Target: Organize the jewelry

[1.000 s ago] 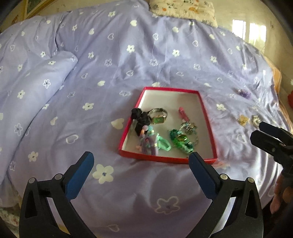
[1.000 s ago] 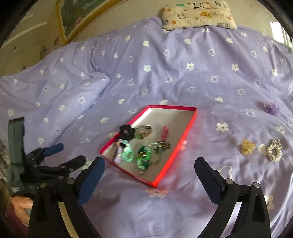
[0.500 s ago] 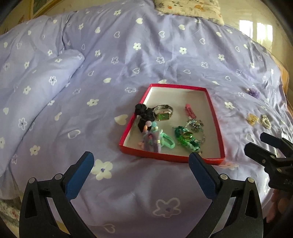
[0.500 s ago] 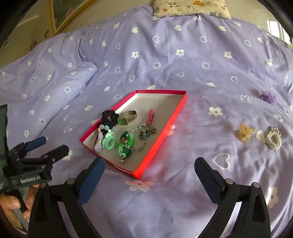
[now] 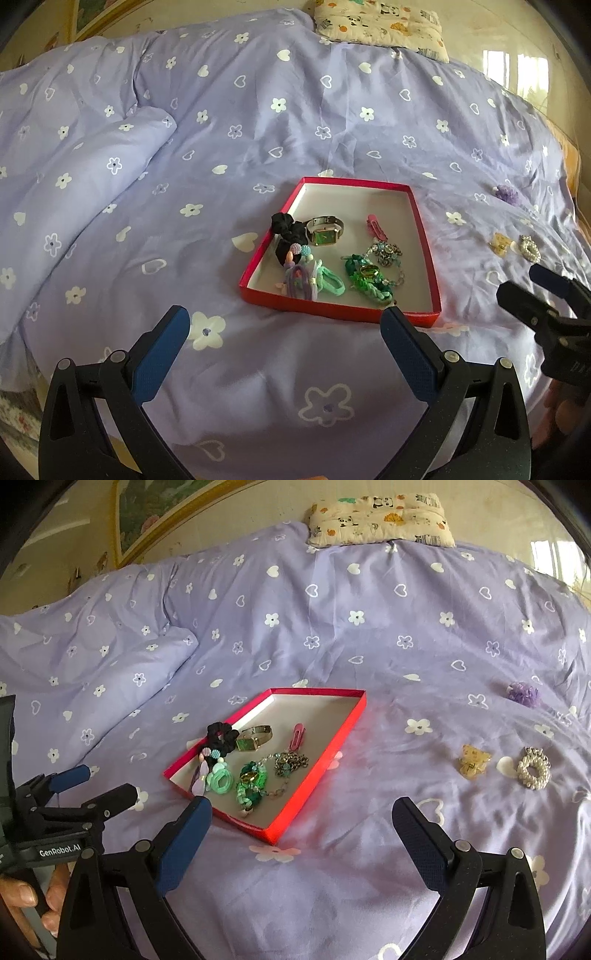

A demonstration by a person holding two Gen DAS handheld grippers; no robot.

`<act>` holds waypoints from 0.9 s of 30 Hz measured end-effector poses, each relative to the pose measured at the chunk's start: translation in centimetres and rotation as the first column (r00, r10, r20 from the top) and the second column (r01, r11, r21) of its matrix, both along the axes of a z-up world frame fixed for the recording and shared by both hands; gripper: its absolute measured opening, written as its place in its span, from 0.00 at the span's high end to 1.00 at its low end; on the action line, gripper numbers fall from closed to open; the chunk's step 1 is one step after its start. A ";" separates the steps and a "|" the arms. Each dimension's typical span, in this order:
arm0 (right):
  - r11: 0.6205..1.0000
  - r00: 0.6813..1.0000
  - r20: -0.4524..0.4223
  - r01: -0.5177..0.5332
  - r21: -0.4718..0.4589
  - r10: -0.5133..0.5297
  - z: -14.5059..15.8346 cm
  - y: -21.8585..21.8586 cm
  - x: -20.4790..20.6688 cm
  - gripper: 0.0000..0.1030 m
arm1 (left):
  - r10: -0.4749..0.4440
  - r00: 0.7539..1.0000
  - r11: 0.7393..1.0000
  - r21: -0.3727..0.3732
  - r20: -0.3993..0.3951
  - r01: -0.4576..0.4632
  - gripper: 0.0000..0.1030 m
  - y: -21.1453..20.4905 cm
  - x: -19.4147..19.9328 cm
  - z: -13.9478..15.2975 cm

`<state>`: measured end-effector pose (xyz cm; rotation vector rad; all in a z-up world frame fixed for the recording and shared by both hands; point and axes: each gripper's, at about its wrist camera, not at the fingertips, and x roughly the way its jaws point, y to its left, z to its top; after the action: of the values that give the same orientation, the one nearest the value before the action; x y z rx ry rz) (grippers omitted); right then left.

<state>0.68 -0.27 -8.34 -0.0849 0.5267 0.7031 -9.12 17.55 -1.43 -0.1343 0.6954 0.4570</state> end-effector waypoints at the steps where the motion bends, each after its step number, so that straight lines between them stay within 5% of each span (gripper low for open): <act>1: 1.000 1.000 -0.005 -0.001 0.001 0.001 -0.1 -0.1 0.0 0.03 | -0.001 1.000 1.000 -0.003 -0.001 0.001 0.00 -0.1 0.0 0.0; 27: 1.000 1.000 -0.016 0.002 0.007 -0.002 -0.3 -0.4 -0.7 0.03 | -0.012 1.000 1.000 -0.012 0.005 0.012 0.00 -0.9 -0.5 0.0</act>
<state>0.02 -0.67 -8.66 -0.0717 0.5394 0.7039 -9.59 16.67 -1.41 -0.1420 0.6939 0.4409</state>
